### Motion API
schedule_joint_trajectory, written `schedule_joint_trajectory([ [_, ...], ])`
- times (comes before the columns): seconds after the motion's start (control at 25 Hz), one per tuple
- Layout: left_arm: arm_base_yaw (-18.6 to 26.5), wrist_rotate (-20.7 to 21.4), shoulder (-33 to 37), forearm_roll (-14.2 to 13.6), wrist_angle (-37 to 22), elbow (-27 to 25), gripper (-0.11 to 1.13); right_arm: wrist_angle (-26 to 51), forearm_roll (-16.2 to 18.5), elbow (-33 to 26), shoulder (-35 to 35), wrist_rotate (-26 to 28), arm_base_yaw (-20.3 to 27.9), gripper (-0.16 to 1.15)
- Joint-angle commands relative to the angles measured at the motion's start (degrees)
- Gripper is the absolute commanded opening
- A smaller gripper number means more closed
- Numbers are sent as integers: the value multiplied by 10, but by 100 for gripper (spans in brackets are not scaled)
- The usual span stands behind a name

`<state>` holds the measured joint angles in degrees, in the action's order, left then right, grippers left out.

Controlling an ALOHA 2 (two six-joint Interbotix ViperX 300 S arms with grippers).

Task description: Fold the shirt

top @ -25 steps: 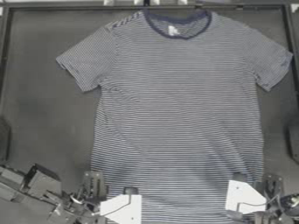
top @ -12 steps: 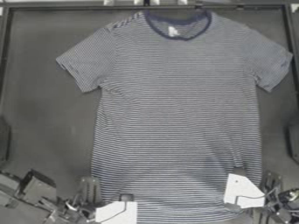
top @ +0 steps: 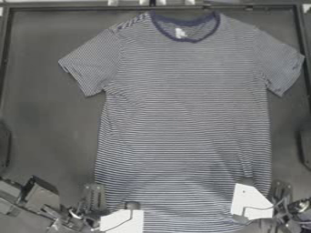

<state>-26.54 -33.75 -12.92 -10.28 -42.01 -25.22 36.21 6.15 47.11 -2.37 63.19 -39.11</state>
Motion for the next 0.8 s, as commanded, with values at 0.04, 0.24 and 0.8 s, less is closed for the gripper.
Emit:
schedule_joint_trajectory([
  [0.04,-7,-9,47,-6,-27,15,6,33,9,-25,-27,2,-7,7],
  [0.24,-35,-62,59,-57,-80,40,6,93,39,-54,-57,33,-19,7],
  [0.8,-128,-186,89,-134,-279,139,6,193,111,-104,-110,161,-92,7],
])
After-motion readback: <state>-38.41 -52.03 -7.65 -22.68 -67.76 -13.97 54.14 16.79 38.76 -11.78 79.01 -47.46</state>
